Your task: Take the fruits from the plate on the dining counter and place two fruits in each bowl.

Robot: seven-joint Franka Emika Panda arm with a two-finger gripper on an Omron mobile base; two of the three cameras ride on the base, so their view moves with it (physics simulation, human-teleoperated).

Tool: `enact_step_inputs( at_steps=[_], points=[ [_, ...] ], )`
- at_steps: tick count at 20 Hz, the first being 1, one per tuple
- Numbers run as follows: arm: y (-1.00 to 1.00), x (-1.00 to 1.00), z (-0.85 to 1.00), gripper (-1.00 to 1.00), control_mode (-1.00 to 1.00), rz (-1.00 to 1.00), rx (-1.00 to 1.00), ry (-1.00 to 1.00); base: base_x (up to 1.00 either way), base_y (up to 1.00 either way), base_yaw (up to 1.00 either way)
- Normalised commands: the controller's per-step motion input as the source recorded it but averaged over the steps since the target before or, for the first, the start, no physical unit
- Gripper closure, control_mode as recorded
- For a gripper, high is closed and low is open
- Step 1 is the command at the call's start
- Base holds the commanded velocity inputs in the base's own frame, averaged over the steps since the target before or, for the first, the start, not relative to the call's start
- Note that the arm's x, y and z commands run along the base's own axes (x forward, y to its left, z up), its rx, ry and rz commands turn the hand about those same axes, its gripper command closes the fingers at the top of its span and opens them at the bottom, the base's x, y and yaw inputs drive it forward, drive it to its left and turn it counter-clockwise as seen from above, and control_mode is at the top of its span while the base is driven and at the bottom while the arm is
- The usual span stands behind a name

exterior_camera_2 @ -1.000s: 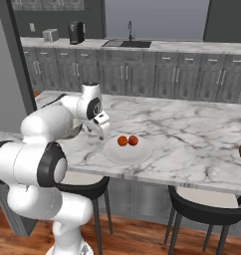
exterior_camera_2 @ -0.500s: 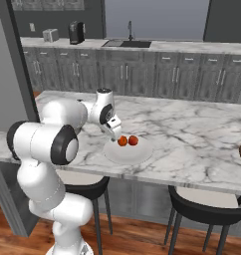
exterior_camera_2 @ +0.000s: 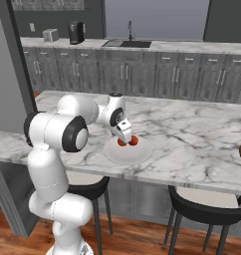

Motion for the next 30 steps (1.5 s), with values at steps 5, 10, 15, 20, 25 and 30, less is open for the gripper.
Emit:
enact_step_inputs(
  at_steps=[5,10,15,20,25,30],
  points=[
    [-0.09,0.22,-0.29,-1.0,-1.0,0.0,0.0,0.04,0.0,0.0,0.0],
    [0.0,0.27,-0.1,-1.0,-1.0,0.0,0.0,0.0,0.0,0.0,0.0],
    [0.0,0.29,-0.07,-1.0,-1.0,0.0,0.0,0.0,0.0,0.0,0.0],
    [0.0,0.15,-0.15,-1.0,-1.0,0.0,0.0,0.0,0.0,0.0,0.0],
    [0.0,0.0,-0.12,-1.0,-1.0,0.0,0.0,0.0,0.0,0.0,0.0],
    [0.0,0.0,-0.21,-1.0,-1.0,0.0,0.0,0.0,0.0,0.0,0.0]
  ],
)
